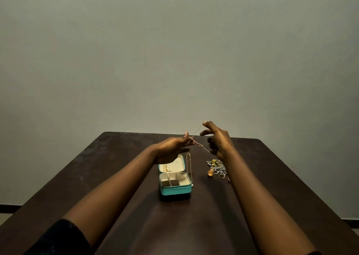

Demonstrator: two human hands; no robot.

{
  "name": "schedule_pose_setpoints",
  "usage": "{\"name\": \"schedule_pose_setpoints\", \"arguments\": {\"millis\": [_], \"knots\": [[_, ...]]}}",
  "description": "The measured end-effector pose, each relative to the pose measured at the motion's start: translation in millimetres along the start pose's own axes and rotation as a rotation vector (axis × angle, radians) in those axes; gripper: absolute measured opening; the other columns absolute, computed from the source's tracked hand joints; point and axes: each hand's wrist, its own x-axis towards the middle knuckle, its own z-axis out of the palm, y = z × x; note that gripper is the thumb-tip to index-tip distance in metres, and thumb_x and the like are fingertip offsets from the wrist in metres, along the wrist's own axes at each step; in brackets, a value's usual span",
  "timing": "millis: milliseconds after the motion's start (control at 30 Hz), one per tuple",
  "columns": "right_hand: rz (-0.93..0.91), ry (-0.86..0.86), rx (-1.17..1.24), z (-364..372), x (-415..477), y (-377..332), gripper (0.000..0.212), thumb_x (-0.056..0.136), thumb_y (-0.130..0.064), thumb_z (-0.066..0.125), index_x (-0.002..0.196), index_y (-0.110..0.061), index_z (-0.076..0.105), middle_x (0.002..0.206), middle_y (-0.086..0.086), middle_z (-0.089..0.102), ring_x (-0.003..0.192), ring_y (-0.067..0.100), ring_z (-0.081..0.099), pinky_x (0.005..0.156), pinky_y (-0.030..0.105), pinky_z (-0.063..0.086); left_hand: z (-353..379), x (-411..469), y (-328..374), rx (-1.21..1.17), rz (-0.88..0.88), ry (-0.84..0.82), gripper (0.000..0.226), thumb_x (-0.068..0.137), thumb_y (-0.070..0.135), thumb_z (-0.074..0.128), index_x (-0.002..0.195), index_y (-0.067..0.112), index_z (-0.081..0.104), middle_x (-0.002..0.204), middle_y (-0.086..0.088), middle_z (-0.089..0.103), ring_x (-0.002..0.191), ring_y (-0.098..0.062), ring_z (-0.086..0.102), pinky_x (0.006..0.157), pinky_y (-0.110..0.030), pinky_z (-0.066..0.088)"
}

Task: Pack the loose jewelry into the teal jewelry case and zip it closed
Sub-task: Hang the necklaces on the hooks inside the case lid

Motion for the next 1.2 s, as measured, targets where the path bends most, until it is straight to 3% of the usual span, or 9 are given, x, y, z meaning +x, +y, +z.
{"name": "schedule_pose_setpoints", "arguments": {"millis": [200, 300, 433, 500, 600, 767, 933, 1067, 1200], "knots": [[0.052, -0.031, -0.018, 5.8, -2.8, 3.0, 0.041, 0.082, -0.046, 0.057, 0.087, -0.006, 0.065, 0.049, -0.002, 0.033, 0.039, 0.009, 0.022, 0.041, 0.018, 0.02, 9.2, 3.7, -16.7, -0.379, 0.163, -0.041, 0.049, 0.1, 0.043, 0.021, 0.125, 0.016, 0.052, 0.113, -0.002, 0.065, 0.115, -0.019, 0.052, 0.102, -0.031, 0.034], [0.121, -0.084, -0.049, 6.4, -0.4, 4.5, 0.036, 0.083, -0.044, 0.056, 0.082, -0.008, 0.061, 0.052, -0.002, 0.032, 0.041, 0.01, 0.023, 0.041, 0.018, 0.02, 4.2, 1.4, -19.0, -0.398, 0.134, -0.073, 0.054, 0.098, 0.045, 0.023, 0.113, 0.011, 0.061, 0.087, -0.004, 0.07, 0.097, -0.018, 0.057, 0.095, -0.03, 0.035], [0.231, -0.159, 0.01, 9.6, 3.5, 10.1, 0.035, 0.083, -0.043, 0.057, 0.082, -0.008, 0.056, 0.053, -0.001, 0.038, 0.039, 0.009, 0.028, 0.038, 0.016, 0.024, 0.9, 0.8, -19.7, -0.513, 0.143, -0.085, 0.052, 0.093, 0.047, 0.03, 0.1, 0.011, 0.067, 0.07, -0.007, 0.067, 0.085, -0.02, 0.06, 0.081, -0.026, 0.039], [0.266, -0.178, 0.026, 11.2, 4.4, 13.6, 0.033, 0.084, -0.04, 0.056, 0.083, -0.007, 0.056, 0.057, 0.002, 0.045, 0.036, 0.008, 0.035, 0.035, 0.014, 0.029, -0.9, 1.4, -19.5, -0.6, 0.149, -0.117, 0.049, 0.091, 0.048, 0.033, 0.098, 0.015, 0.069, 0.068, -0.008, 0.067, 0.072, -0.016, 0.065, 0.073, -0.023, 0.041], [0.309, -0.206, 0.075, 13.2, 3.9, 19.1, 0.025, 0.089, -0.03, 0.053, 0.081, -0.007, 0.057, 0.067, 0.005, 0.054, 0.033, 0.006, 0.046, 0.034, 0.013, 0.037, -0.5, 1.7, -18.8, -0.646, 0.156, -0.167, 0.046, 0.091, 0.05, 0.033, 0.116, 0.021, 0.058, 0.076, -0.013, 0.07, 0.07, -0.02, 0.069, 0.069, -0.026, 0.054], [0.296, -0.185, 0.05, 10.2, 2.2, 23.3, 0.015, 0.087, -0.009, 0.053, 0.074, -0.008, 0.061, 0.067, 0.005, 0.056, 0.055, 0.012, 0.05, 0.05, 0.021, 0.041, -3.9, 8.1, -21.2, -0.595, 0.144, -0.254, 0.051, 0.088, 0.055, 0.035, 0.132, 0.03, 0.045, 0.093, -0.017, 0.071, 0.079, -0.024, 0.072, 0.08, -0.033, 0.056], [0.26, -0.301, -0.005, 4.2, 2.5, 25.1, 0.022, 0.087, 0.006, 0.044, 0.084, -0.007, 0.06, 0.046, -0.001, 0.055, 0.028, 0.004, 0.043, 0.047, 0.021, 0.04, -5.9, 13.2, -21.6, -0.584, 0.117, -0.311, 0.057, 0.087, 0.06, 0.033, 0.134, 0.03, 0.044, 0.093, -0.018, 0.07, 0.075, -0.024, 0.071, 0.071, -0.034, 0.059], [0.239, -0.4, 0.058, 7.2, 1.8, 29.2, 0.034, 0.089, 0.009, 0.035, 0.1, -0.009, 0.062, 0.075, 0.004, 0.063, 0.065, 0.015, 0.063, 0.063, 0.03, 0.052, -4.2, 17.3, -18.9, -0.525, 0.113, -0.286, 0.06, 0.08, 0.064, 0.041, 0.123, 0.027, 0.059, 0.097, -0.011, 0.069, 0.089, -0.025, 0.068, 0.082, -0.039, 0.052], [0.252, -0.485, 0.244, 7.0, 7.0, 34.9, 0.033, 0.092, 0.0, 0.033, 0.096, -0.008, 0.064, 0.048, -0.002, 0.051, 0.045, 0.009, 0.05, 0.065, 0.032, 0.05, -5.6, 17.6, -11.7, -0.495, 0.115, -0.321, 0.06, 0.076, 0.067, 0.051, 0.119, 0.026, 0.062, 0.1, -0.009, 0.07, 0.09, -0.022, 0.068, 0.077, -0.035, 0.052]]}}
